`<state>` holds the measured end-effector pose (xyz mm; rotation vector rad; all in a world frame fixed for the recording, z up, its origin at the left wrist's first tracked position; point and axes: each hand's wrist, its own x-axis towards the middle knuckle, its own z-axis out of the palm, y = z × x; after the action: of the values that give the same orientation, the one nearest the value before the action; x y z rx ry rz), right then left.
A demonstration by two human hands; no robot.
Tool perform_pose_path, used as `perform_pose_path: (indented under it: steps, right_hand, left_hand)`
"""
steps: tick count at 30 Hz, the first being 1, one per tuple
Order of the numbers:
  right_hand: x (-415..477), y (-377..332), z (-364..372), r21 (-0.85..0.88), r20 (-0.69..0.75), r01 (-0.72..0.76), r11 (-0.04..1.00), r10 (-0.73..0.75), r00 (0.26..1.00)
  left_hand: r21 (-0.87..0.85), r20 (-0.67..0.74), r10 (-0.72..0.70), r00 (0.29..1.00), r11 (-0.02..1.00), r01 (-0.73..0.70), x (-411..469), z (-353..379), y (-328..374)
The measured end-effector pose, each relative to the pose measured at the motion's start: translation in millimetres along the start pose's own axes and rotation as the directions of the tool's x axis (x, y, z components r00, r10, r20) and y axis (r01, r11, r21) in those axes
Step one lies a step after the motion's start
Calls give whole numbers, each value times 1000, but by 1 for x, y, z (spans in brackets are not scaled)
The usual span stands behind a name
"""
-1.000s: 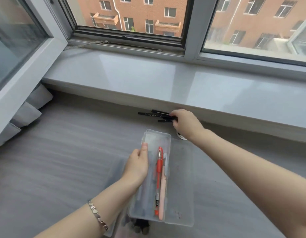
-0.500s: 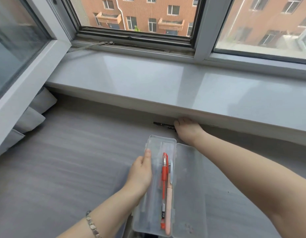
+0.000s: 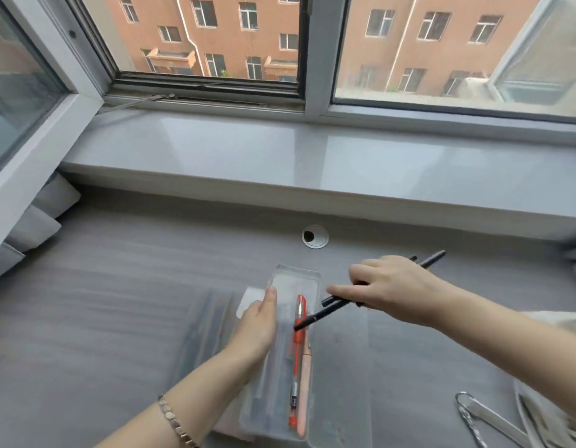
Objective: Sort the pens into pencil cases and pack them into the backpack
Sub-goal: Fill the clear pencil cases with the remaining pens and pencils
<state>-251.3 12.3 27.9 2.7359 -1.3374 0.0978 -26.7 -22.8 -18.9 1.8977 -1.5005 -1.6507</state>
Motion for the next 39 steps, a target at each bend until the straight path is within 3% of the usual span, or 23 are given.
perform_pose_path:
  steps: [2,6,17,30,32,33,34,35,36,38,39]
  right_hand:
    - [-8,-15,-5,-54,-22,136,989,-137,990]
    - [-21,-51,-6,-87,-66,269,959,-275,959]
    - [-36,-92,4,-27,-136,307,951,-308,942]
    - [-38,-76,-10,-39,-39,211,977,-212,976]
    - [-36,-69,-20,-21,-135,75,997,-77,988]
    - [-35,-66,-27,62,-223,-65,996,77,972]
    - [-34,-62,-34,234,-298,-227,945,292,909]
    - [-33,-60,-42,476,-314,-342,810,520,795]
    - [-30,-60,-49,719,-256,-362,593,711,655]
    - [-22,-61,-57,987,0,-144,66,909,416]
    - [-16,-64,-58,988,154,-51,-146,917,367]
  left_hand:
    - [14,45,27,999,1000,-28,-11,11,0]
    - [35,105,64,992,997,-68,-37,34,-3]
    - [-15,141,73,987,997,-72,-64,54,-22]
    - [-62,32,157,987,986,-155,-79,50,-15]
    - [-69,3,139,990,988,-139,-78,47,-15]
    - [-74,-3,117,993,990,-117,-78,46,-15]
    - [-80,-4,100,995,992,-100,-77,45,-17]
    - [-86,8,79,997,993,-78,-75,45,-19]
    - [-87,19,66,998,994,-64,-73,46,-22]
    - [-91,36,22,999,996,-18,-72,48,-23]
    - [-89,41,12,999,996,-8,-72,49,-24]
